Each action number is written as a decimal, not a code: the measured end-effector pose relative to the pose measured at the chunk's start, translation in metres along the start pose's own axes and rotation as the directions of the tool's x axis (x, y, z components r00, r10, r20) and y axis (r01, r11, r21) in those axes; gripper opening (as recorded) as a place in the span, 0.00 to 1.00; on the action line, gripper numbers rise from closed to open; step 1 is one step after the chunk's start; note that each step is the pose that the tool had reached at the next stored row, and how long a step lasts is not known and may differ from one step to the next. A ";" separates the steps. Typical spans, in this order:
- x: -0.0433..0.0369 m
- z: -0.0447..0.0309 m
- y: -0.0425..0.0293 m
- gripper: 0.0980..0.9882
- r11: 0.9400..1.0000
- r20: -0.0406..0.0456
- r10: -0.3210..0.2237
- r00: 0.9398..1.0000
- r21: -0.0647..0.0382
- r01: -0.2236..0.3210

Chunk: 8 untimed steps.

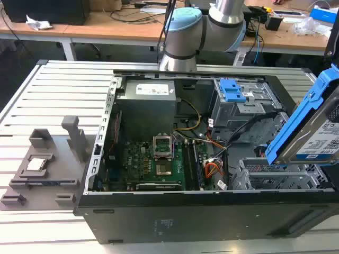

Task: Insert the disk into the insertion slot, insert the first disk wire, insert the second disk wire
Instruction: 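Insert the disk into the insertion slot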

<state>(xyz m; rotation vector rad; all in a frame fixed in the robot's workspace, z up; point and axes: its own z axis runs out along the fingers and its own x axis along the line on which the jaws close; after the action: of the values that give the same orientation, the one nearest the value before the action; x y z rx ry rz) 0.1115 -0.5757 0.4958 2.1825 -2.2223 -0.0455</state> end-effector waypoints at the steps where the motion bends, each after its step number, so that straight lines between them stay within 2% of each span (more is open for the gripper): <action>1: 0.0001 0.0005 0.0005 0.30 1.000 0.000 0.000 1.000 0.000 0.000; 3: 0.0000 0.0040 0.0022 0.30 1.000 0.004 0.000 1.000 0.000 0.000; 8: 0.0001 0.0098 0.0022 0.30 1.000 0.005 0.000 1.000 0.000 0.000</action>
<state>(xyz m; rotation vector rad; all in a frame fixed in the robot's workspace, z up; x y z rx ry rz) 0.1090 -0.5757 0.4861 2.1851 -2.2246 -0.0512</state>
